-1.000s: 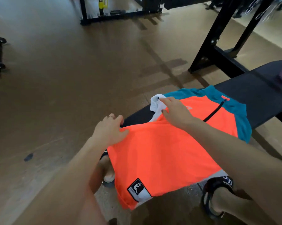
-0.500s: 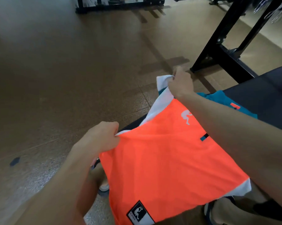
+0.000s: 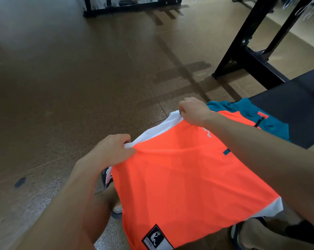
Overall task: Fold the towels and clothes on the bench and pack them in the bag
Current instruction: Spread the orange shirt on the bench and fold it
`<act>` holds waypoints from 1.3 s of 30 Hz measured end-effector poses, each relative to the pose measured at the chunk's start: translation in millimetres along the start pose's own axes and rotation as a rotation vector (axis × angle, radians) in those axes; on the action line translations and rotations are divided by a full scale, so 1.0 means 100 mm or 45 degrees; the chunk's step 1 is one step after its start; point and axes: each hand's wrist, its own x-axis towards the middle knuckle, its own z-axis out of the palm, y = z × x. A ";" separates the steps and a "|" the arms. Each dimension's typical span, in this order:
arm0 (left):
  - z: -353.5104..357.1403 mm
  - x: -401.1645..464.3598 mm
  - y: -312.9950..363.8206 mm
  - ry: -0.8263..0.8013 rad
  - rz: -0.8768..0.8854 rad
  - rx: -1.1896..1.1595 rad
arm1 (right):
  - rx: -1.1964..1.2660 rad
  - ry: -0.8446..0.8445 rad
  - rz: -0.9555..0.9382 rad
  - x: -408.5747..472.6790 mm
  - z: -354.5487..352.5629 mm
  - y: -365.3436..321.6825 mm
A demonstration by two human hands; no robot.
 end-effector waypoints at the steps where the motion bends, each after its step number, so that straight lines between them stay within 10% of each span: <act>1: -0.03 0.00 0.00 0.037 0.012 -0.038 | -0.004 0.020 0.009 0.01 -0.03 0.00; 6: -0.03 0.05 -0.05 0.222 -0.170 -0.135 | 0.187 0.444 0.239 0.06 -0.05 -0.03; 17: 0.23 0.25 -0.21 0.027 -0.167 0.282 | 0.026 0.079 0.012 -0.99 0.53 -0.09; 26: 0.22 0.10 -0.32 0.448 -0.351 0.484 | 0.178 0.206 0.308 -2.67 0.85 0.01; 30: 0.26 0.00 -0.17 0.526 -0.325 0.374 | 0.498 0.428 0.499 -3.32 1.01 0.08; 34: 0.79 -0.35 0.51 0.456 0.442 0.397 | 0.970 0.636 0.966 -3.68 1.13 0.21; 39: 1.54 -0.74 0.86 -0.040 0.702 0.744 | 2.309 0.226 1.345 -3.66 1.11 0.51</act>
